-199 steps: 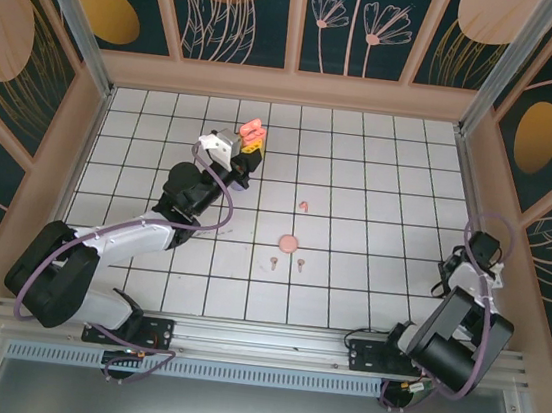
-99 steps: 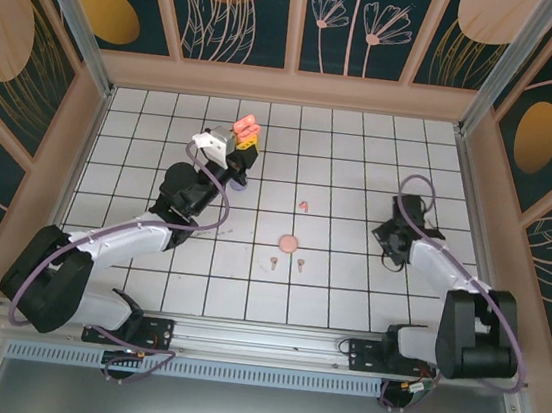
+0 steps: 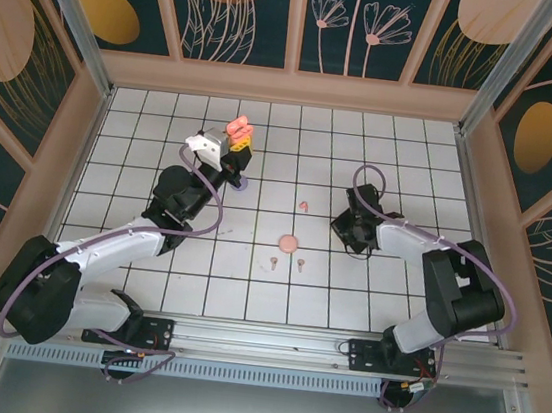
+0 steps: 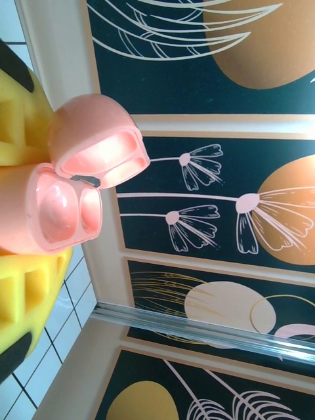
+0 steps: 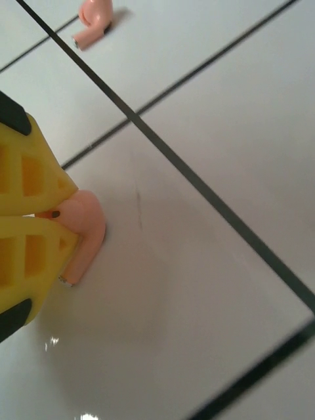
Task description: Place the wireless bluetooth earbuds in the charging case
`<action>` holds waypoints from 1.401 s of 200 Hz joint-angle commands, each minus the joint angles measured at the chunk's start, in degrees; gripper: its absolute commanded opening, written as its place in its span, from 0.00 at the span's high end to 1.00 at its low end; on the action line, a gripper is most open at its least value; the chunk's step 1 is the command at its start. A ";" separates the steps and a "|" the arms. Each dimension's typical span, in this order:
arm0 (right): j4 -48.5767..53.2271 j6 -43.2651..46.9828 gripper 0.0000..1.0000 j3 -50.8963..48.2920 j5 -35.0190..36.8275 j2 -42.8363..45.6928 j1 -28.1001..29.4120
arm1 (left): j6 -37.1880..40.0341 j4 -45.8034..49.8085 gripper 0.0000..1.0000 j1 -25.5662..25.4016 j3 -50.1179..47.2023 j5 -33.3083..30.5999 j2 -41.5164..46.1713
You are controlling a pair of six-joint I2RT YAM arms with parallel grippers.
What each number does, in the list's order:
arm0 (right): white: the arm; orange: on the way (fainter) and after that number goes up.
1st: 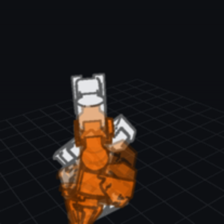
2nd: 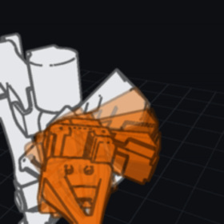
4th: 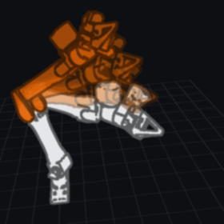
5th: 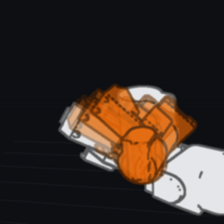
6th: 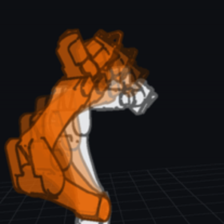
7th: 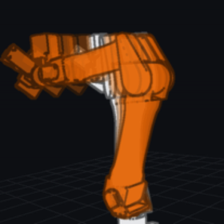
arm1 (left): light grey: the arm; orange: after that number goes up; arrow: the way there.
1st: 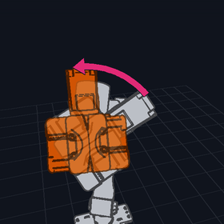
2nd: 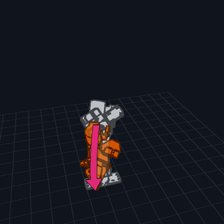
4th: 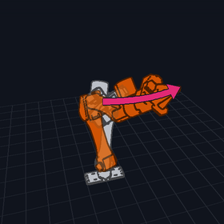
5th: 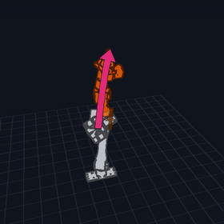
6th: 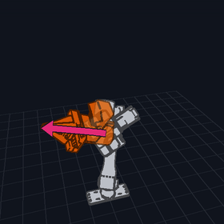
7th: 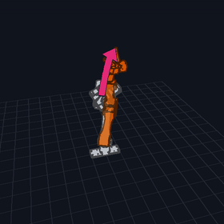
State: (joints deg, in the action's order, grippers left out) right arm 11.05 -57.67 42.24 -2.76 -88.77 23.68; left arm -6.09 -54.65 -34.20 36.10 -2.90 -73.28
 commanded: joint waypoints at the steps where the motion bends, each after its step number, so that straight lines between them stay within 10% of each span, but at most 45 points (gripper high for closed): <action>1: -0.80 -1.68 0.93 0.73 -4.66 -2.14 0.51 | 0.80 0.07 1.00 -0.43 -0.17 -0.49 0.94; 143: 4.60 13.81 0.46 6.92 -8.09 9.35 -7.02 | 0.64 1.56 1.00 -0.43 -0.15 0.15 2.17; 224: -3.36 22.28 0.46 4.43 -12.59 0.21 -6.27 | 0.47 2.30 1.00 -0.43 -0.35 0.19 2.50; 280: 3.90 25.02 0.63 3.38 -9.23 8.04 -4.44 | 1.08 2.73 1.00 -0.43 -0.50 0.00 2.71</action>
State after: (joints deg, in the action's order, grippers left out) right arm 11.79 -34.04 46.96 -12.12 -86.24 18.98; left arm -6.04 -51.59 -34.20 36.07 -2.92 -71.85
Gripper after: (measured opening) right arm 0.421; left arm 0.235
